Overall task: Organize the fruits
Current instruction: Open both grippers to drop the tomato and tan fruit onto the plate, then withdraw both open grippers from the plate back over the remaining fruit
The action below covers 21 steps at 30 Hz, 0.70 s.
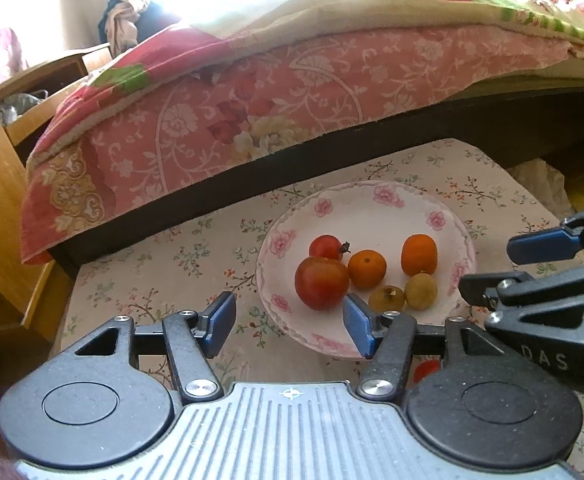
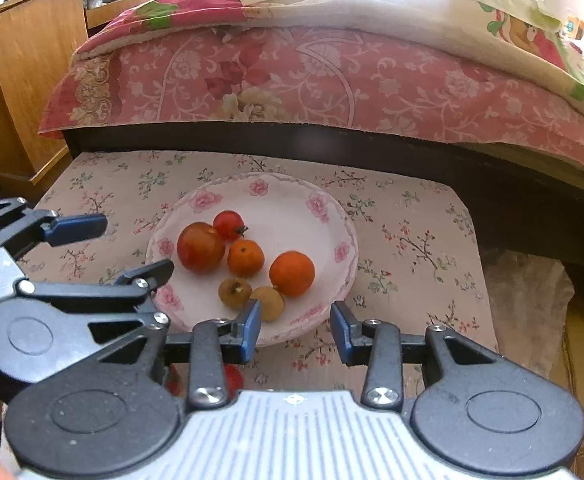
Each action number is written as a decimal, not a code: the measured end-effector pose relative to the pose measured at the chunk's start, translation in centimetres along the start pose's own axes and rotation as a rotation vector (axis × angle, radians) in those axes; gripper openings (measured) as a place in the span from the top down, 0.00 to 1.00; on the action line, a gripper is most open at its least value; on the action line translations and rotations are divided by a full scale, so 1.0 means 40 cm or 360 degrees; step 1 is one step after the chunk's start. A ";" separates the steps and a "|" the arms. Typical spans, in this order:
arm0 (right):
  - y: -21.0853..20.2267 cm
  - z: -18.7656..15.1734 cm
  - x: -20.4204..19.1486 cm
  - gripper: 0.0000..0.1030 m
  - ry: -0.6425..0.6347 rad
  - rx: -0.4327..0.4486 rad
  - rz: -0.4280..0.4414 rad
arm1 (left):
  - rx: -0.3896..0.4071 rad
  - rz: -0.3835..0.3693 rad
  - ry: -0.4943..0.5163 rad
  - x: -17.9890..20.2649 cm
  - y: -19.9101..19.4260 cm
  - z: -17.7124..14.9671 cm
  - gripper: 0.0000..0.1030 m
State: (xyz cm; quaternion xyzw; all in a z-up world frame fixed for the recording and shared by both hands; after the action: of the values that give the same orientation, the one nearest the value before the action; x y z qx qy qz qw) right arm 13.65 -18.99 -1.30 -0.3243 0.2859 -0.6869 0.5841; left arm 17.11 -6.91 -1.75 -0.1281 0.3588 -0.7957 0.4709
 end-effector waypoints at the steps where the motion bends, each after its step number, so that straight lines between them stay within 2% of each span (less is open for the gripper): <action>1: -0.005 -0.006 0.000 0.59 -0.0009 -0.0010 -0.0006 | 0.0000 -0.0002 0.0000 0.001 -0.006 -0.003 0.35; 21: -0.069 -0.199 0.026 0.59 -0.0052 -0.0232 -0.0076 | -0.0118 -0.0144 0.0040 0.099 -0.104 -0.130 0.32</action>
State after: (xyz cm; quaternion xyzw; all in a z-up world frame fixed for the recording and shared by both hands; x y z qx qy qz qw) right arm 5.62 -19.48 -4.03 -0.3838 0.3179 -0.6726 0.5471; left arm 9.47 -6.67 -3.10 -0.1516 0.3876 -0.8039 0.4248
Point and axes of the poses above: each gripper's, at about its wrist camera, not at the fingertips, and y roughly the way its jaws point, x to its right, z to its top, the point moved 4 cm from there along y, roughly the way its jaws point, and after that the axes turned 9 degrees about -z, right-handed, at the moved point
